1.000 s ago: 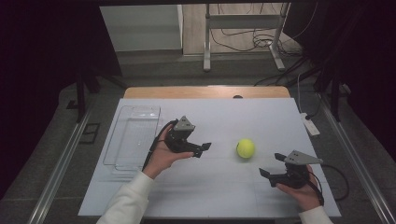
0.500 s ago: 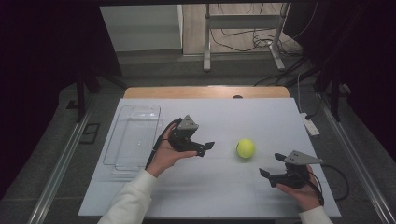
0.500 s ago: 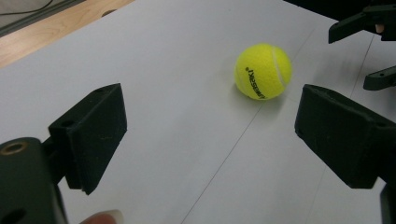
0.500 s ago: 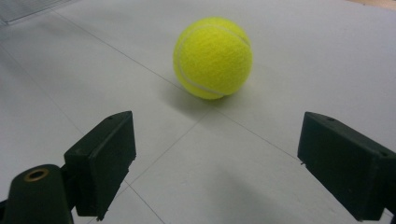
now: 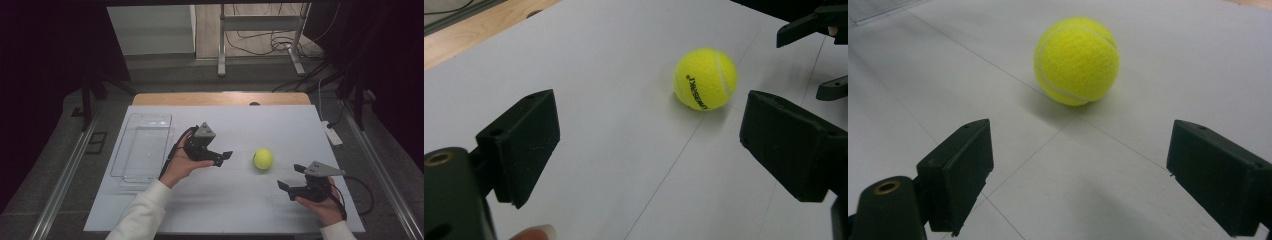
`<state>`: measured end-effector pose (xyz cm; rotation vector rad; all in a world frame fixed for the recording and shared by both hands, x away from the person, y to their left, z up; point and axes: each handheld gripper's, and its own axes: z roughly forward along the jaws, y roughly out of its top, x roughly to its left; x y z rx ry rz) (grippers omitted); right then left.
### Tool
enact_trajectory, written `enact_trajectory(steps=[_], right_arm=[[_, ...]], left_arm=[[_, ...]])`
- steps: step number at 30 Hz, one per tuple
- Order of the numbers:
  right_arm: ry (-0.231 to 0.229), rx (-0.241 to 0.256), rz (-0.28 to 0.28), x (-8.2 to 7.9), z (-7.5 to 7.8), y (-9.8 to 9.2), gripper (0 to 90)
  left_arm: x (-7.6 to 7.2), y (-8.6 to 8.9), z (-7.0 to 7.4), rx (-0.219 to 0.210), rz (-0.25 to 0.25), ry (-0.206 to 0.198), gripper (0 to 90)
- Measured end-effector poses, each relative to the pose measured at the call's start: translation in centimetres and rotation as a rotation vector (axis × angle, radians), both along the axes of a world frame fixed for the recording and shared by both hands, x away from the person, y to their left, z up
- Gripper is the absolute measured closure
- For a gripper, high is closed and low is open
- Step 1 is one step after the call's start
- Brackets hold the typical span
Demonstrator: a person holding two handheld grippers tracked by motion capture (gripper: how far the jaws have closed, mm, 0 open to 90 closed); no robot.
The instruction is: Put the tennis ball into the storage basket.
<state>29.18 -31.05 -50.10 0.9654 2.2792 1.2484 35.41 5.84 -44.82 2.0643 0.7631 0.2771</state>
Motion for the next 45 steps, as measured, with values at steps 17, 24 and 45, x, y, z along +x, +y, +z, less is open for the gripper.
enact_trajectory(steps=[17,24,45], right_arm=[[0.003,-0.001,-0.004,0.0,0.0,-0.1,11.8],[0.005,0.001,-0.006,0.0,0.0,-0.1,11.8],[0.007,0.005,-0.003,-0.1,-0.1,-0.1,11.8]], left_arm=[[0.6,-0.7,-0.3,0.008,-0.008,0.006,10.3],[0.8,-1.2,-0.4,0.009,-0.016,0.007,10.4],[1.4,-3.8,-0.8,0.018,-0.063,0.025,10.3]])
